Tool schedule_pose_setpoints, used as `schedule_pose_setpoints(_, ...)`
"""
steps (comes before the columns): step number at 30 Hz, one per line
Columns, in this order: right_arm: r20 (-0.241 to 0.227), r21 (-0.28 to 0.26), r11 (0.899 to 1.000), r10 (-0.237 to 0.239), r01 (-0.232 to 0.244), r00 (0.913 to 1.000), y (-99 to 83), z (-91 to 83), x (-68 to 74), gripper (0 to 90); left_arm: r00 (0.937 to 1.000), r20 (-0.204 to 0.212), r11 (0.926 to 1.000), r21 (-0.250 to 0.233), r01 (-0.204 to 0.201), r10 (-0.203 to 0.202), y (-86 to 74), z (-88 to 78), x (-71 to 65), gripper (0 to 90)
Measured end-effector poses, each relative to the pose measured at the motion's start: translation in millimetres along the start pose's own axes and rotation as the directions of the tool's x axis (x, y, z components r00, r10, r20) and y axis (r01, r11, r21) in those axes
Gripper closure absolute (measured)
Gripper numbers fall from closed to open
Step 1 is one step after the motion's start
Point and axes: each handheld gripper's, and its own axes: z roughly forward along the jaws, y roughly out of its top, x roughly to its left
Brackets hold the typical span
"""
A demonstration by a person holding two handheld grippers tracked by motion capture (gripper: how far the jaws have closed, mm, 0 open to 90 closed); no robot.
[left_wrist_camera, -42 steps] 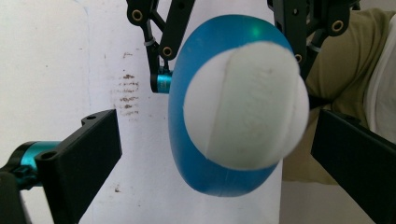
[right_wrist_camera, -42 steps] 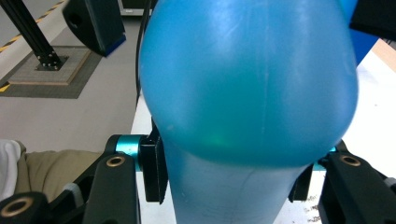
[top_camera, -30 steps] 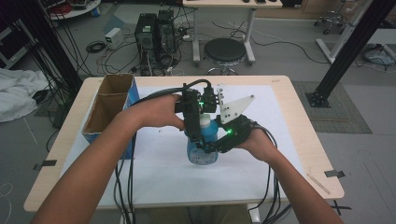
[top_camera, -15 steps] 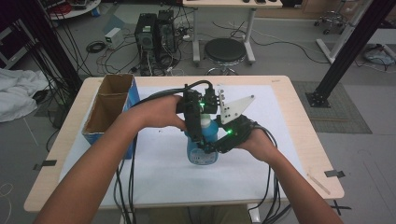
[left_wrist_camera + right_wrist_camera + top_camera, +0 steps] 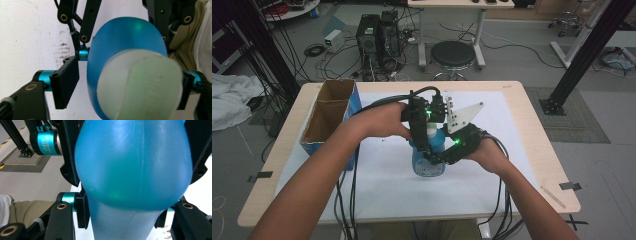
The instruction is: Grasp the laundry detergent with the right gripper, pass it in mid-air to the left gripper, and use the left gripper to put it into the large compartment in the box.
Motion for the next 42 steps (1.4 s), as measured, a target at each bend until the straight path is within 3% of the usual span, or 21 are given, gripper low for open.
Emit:
schedule_pose_setpoints(17, -0.002, 0.007, 1.000, -0.004, 0.004, 1.0000, 0.5, 1.3, -0.4, 44.4, 0.9997, 0.016, 0.9998, 0.005, -0.020, 0.020, 3.1, 3.0, -1.6, 34.4)
schedule_pose_setpoints(21, 0.003, 0.017, 1.000, 0.013, -0.013, 0.9999, 0.2, 0.2, 0.8, 44.4, 0.9996, 0.008, 0.9996, 0.004, -0.028, 0.028, 3.3, 2.3, -2.3, 36.1)
schedule_pose_setpoints(42, 0.011, 0.018, 1.000, -0.003, 0.003, 0.9999, 0.8, 2.5, 1.3, 44.9, 0.9980, -0.036, 0.9986, 0.014, -0.051, 0.052, 3.4, 2.1, -7.5, 38.4)
